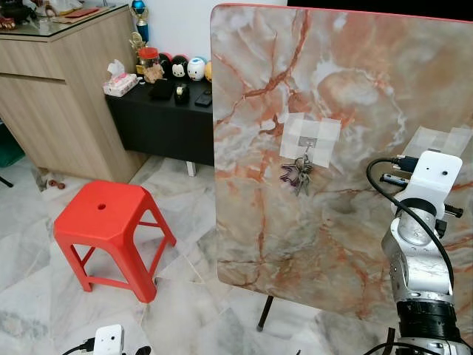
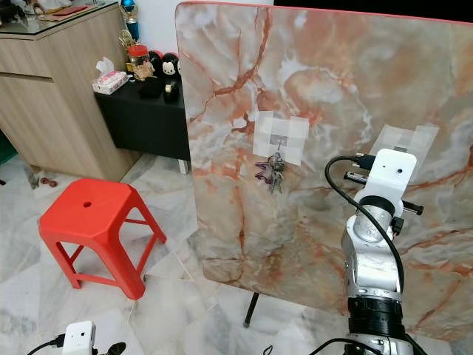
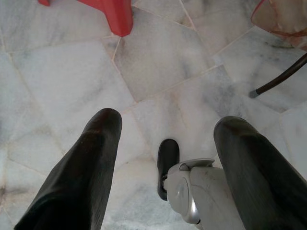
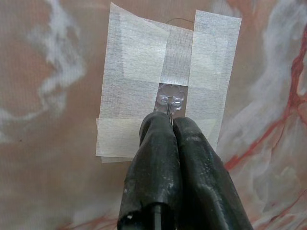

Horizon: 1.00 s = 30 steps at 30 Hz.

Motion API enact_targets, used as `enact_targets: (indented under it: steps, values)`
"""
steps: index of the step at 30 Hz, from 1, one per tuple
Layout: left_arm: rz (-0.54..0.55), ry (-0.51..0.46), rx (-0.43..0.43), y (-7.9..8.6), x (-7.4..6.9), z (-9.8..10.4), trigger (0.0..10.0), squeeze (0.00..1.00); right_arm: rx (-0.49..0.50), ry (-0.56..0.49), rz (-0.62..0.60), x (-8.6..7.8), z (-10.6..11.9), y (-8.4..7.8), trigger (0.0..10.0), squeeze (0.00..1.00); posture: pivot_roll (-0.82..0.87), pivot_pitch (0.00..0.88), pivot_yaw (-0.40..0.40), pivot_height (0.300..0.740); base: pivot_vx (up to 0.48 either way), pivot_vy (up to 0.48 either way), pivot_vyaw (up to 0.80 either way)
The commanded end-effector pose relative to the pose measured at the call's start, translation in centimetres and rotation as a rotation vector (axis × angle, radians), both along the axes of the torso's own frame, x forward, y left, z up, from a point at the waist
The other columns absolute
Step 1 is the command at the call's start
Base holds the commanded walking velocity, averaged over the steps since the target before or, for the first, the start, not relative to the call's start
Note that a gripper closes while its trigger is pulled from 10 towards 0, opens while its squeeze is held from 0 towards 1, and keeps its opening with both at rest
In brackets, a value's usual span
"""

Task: Hang keys on a hook

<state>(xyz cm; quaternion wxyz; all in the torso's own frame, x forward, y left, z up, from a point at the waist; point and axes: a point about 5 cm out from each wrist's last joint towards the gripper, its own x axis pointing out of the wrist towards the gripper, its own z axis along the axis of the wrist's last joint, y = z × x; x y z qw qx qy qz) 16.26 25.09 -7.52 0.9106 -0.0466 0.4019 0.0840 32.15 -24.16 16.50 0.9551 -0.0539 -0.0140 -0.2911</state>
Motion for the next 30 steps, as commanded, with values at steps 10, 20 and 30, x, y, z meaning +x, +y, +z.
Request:
enact_targets:
  steps: [10, 20, 30]
  values:
    - [-0.013, 0.016, 0.013, 0.1, -0.2, -0.1, 10.0, 0.00, -0.008, -0.033, 0.012, 0.9, 1.2, 0.0, 10.0, 0.00, -0.01, 0.000, -0.041, 0.740, 0.000, 0.000, 0.00]
    - [-0.014, 0.019, 0.015, 0.1, -0.3, -0.1, 10.0, 0.00, -0.007, -0.035, 0.016, 1.2, 1.3, 0.0, 10.0, 0.00, -0.01, 0.000, -0.039, 0.740, 0.000, 0.000, 0.00]
    - [-0.011, 0.019, 0.016, 0.2, -0.3, -0.1, 10.0, 0.00, -0.006, -0.042, 0.012, 1.3, 1.4, -0.1, 10.0, 0.00, -0.01, 0.000, -0.039, 0.740, 0.000, 0.000, 0.00]
